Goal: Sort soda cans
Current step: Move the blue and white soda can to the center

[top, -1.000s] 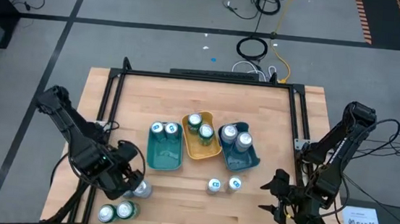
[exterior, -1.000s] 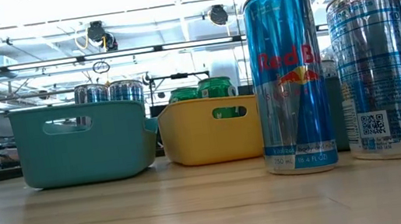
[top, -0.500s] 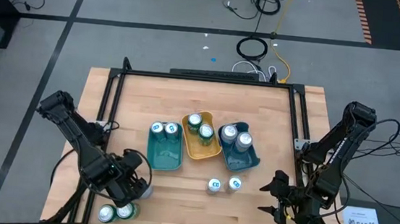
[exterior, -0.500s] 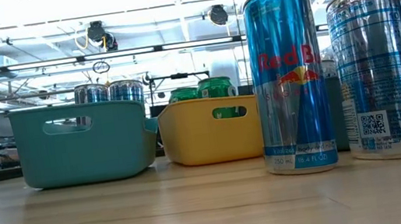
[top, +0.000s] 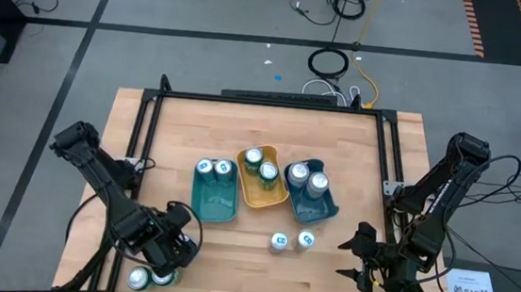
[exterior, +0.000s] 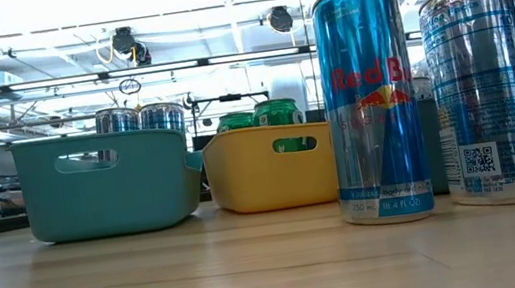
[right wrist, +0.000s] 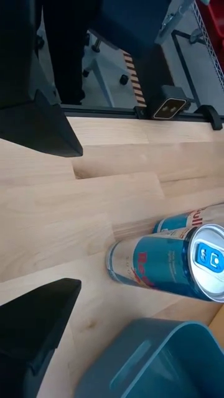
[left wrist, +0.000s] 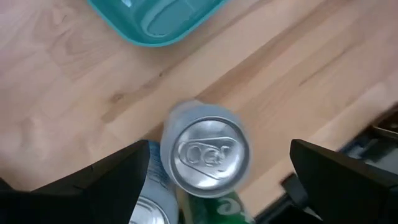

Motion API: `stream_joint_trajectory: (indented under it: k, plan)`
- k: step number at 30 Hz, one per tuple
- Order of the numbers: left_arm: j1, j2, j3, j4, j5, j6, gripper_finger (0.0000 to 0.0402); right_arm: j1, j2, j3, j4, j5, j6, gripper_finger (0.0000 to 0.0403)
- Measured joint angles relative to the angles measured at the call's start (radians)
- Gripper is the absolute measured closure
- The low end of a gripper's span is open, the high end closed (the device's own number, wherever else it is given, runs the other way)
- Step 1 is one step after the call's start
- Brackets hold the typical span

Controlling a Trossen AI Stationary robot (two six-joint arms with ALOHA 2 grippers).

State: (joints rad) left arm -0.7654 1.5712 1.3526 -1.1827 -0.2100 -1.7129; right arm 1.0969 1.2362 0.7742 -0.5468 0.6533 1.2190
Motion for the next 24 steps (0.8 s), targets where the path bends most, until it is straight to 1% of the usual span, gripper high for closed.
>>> stream_joint_trajectory:
  k: [3,8,15,18,24]
  plan:
    - [0.000,0.028,0.000,-0.005,0.001,0.031,0.0006,0.000,0.000,0.000,0.005,0.000,0.000,0.0076]
    - [0.000,0.064,0.000,0.001,0.050,0.079,0.0006,0.000,0.000,0.000,0.008,0.000,0.000,0.0076]
    - [0.000,0.106,0.000,0.001,0.069,0.135,0.0006,0.000,0.000,0.000,0.007,0.000,-0.001,0.0076]
    - [0.005,0.125,0.000,0.021,0.100,0.177,0.0006,0.000,0.000,0.000,0.006,0.000,0.000,0.0076]
    - [0.008,0.159,0.000,0.030,0.141,0.185,0.0007,0.000,0.000,0.000,0.006,0.000,0.000,0.0076]
